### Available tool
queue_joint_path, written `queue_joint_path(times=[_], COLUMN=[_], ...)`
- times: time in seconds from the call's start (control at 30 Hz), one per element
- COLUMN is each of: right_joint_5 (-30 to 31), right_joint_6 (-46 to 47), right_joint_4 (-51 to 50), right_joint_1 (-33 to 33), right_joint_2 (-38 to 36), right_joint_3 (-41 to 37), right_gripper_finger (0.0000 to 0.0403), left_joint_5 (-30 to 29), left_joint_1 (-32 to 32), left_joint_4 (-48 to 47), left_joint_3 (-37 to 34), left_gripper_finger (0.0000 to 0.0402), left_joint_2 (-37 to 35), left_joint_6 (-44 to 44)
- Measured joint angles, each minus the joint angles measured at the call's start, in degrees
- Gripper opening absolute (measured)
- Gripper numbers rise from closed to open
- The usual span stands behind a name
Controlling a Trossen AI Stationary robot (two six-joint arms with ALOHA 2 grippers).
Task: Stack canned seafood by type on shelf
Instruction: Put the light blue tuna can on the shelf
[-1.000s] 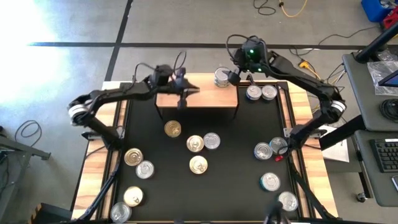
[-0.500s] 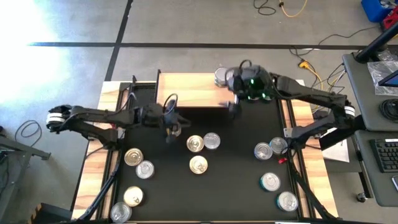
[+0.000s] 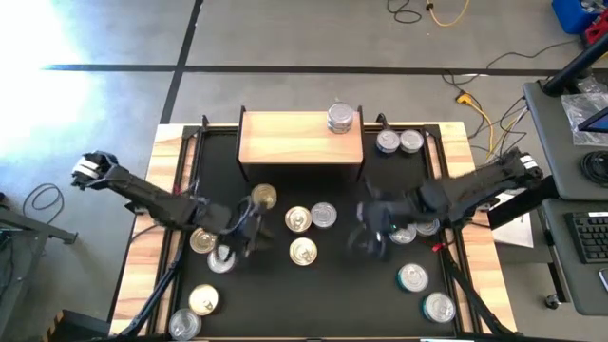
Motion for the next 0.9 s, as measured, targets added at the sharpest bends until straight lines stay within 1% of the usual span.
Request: queue_joint_path(times=[0.1, 0.17, 0.27, 0.33, 0.43, 0.5, 0.6, 0.7, 0.77, 0.83, 0.9], right_joint_5=[0.6, 0.38, -1.61, -1.95, -2.31, -2.56, -3.06, -3.21, -3.99, -4.6, -5.9], right_joint_6=[13.31, 21.43, 31.91, 38.19, 45.08, 48.52, 51.29, 54.37, 55.17, 55.15, 54.99], right_joint_4=[-0.9, -0.53, 1.7, 1.45, 0.82, 0.36, -1.96, -8.43, -10.98, -11.42, -11.48], right_joint_1=[5.62, 9.49, 14.74, 18.05, 22.07, 24.14, 26.39, 28.06, 28.91, 29.44, 29.71], right_joint_2=[-0.04, 0.02, 1.11, 2.18, 3.41, 4.2, 5.45, 6.74, 7.4, 7.48, 7.48], right_joint_3=[-4.31, -7.0, -9.94, -10.92, -11.07, -11.11, -9.77, -8.73, -8.69, -9.25, -10.29], right_gripper_finger=[0.04, 0.04, 0.04, 0.04, 0.04, 0.04, 0.04, 0.04, 0.04, 0.04, 0.04], left_joint_5=[-1.2, -3.24, -6.13, -6.38, -6.49, -6.5, -6.95, -11.27, -14.62, -16.26, -16.6], left_joint_1=[-5.65, -8.47, -11.19, -11.94, -12.06, -12.1, -12.15, -12.32, -12.3, -12.27, -12.3], left_joint_4=[12.52, 18.09, 23.34, 25.37, 27.76, 29.43, 31.88, 32.48, 32.39, 32.38, 32.42], left_joint_3=[-3.1, -4.49, -6.28, -6.84, -6.9, -6.29, -3.93, -0.68, 1.53, 3.91, 7.0], left_gripper_finger=[0.0038, 0.0038, 0.0038, 0.0038, 0.0038, 0.0038, 0.0038, 0.0038, 0.0038, 0.0038, 0.0038], left_joint_2=[2.9, 5.14, 8.1, 10.15, 13.32, 15.88, 20.03, 24.42, 27.49, 30.54, 34.04], left_joint_6=[0.0, 0.02, -0.01, -0.85, -3.24, -4.67, -5.19, -5.39, -5.6, -5.62, -5.81])
